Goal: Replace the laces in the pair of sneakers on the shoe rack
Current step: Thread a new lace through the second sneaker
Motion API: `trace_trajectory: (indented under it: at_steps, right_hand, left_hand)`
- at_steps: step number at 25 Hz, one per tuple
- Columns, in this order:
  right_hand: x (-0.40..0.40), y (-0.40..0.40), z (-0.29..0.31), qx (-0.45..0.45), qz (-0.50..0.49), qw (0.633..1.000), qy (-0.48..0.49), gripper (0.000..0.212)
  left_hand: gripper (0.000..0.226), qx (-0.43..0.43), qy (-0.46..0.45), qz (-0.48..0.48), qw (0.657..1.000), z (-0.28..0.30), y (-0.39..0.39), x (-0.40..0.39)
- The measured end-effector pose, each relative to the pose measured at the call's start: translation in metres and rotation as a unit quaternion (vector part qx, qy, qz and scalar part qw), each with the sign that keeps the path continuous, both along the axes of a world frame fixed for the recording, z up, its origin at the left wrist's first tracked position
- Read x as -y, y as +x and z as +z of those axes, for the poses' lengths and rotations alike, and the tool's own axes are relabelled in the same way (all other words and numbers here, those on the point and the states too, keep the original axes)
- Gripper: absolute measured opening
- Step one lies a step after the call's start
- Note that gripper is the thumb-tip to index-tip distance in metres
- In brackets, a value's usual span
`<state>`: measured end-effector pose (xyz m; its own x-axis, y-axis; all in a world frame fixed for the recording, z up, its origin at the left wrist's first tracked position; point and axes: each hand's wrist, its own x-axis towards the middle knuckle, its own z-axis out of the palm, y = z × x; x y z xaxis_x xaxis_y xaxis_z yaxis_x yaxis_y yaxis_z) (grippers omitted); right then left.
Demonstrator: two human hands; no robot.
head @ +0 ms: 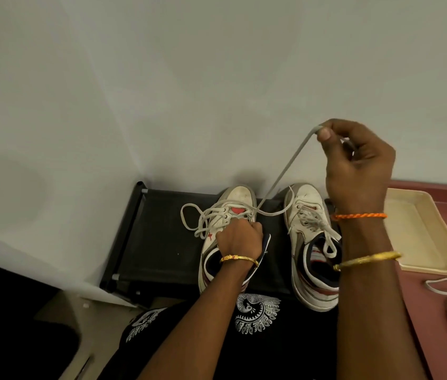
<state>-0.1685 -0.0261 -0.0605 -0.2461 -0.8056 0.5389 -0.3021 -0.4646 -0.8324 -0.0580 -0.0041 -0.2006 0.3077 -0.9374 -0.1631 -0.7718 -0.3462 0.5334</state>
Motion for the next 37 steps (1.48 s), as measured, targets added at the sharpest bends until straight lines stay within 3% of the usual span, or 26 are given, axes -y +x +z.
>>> trace_trajectory:
  at_steps: [3, 5, 6, 7, 8, 10, 12, 14, 17, 20, 23, 26, 29, 30, 31, 32, 34, 35, 37]
  right_hand:
    - [-0.004, 0.01, 0.009, 0.126, 0.086, 0.986, 0.064, 0.014]
    - [0.003, 0.018, -0.011, 0.269, 0.149, 0.935, 0.176, 0.014]
    - [0.01, 0.021, -0.029, 0.285, 0.134, 0.923, 0.223, 0.01]
    - [0.016, 0.023, -0.049, 0.231, 0.092, 0.931, 0.267, 0.009]
    - [0.022, 0.023, -0.074, 0.116, 0.055, 0.942, 0.311, 0.012]
    - [0.027, 0.022, -0.121, -0.103, 0.05, 0.904, 0.413, 0.025]
    - [0.031, 0.021, -0.149, -0.15, 0.101, 0.841, 0.51, 0.03]
    - [0.035, 0.022, -0.155, -0.099, 0.144, 0.81, 0.56, 0.029]
    - [0.038, 0.028, -0.152, -0.079, 0.153, 0.84, 0.515, 0.024]
    - [0.032, 0.028, -0.128, -0.054, 0.129, 0.889, 0.436, 0.037]
    - [0.029, 0.015, -0.075, 0.08, 0.14, 0.934, 0.32, 0.04]
    - [0.02, 0.005, -0.029, 0.178, 0.135, 0.95, 0.22, 0.032]
    - [0.019, 0.008, -0.024, 0.224, 0.138, 0.942, 0.207, 0.028]
    - [0.021, 0.009, -0.028, 0.208, 0.126, 0.945, 0.217, 0.027]
    - [0.025, 0.009, -0.038, 0.131, 0.103, 0.959, 0.231, 0.024]
    - [0.03, 0.008, -0.054, -0.016, 0.075, 0.961, 0.264, 0.019]
    - [0.032, 0.007, -0.092, -0.27, 0.063, 0.891, 0.36, 0.016]
    - [0.031, 0.007, -0.112, -0.305, 0.09, 0.853, 0.413, 0.02]
    - [0.031, 0.011, -0.135, -0.248, 0.137, 0.833, 0.476, 0.016]
  left_hand:
    - [0.038, 0.007, 0.002, 0.0, 1.0, -0.001, 0.001, 0.001]
    - [0.039, 0.01, -0.002, -0.004, 1.0, -0.002, 0.0, 0.001]
    - [0.04, 0.012, -0.005, -0.006, 1.0, -0.002, 0.0, 0.002]
    - [0.04, 0.014, -0.006, -0.008, 1.0, -0.003, 0.0, 0.002]
    - [0.04, 0.014, -0.009, -0.012, 1.0, -0.003, 0.001, 0.002]
    - [0.04, 0.011, -0.01, -0.02, 1.0, -0.006, 0.002, 0.002]
    - [0.041, 0.014, -0.011, -0.021, 1.0, -0.006, 0.003, 0.002]
    - [0.043, 0.016, -0.009, -0.02, 1.0, -0.005, 0.002, 0.002]
    - [0.043, 0.008, -0.002, -0.016, 1.0, -0.003, 0.002, 0.002]
    - [0.039, -0.01, 0.004, -0.001, 1.0, -0.004, 0.002, 0.003]
    - [0.035, -0.016, 0.009, 0.022, 1.0, -0.005, 0.002, 0.003]
    - [0.033, -0.031, 0.001, 0.023, 0.999, -0.005, 0.002, 0.004]
    - [0.034, -0.034, -0.004, 0.018, 0.999, -0.006, 0.002, 0.003]
    - [0.035, -0.033, -0.005, 0.017, 0.999, -0.006, 0.003, 0.004]
    - [0.035, -0.03, -0.005, 0.016, 0.999, -0.006, 0.003, 0.004]
    - [0.035, -0.026, -0.005, 0.013, 1.0, -0.006, 0.003, 0.004]
    - [0.037, -0.022, -0.002, 0.004, 1.0, -0.007, 0.004, 0.005]
    - [0.039, -0.022, -0.001, 0.0, 1.0, -0.006, 0.004, 0.005]
    - [0.042, -0.023, 0.005, 0.001, 1.0, -0.005, 0.004, 0.005]
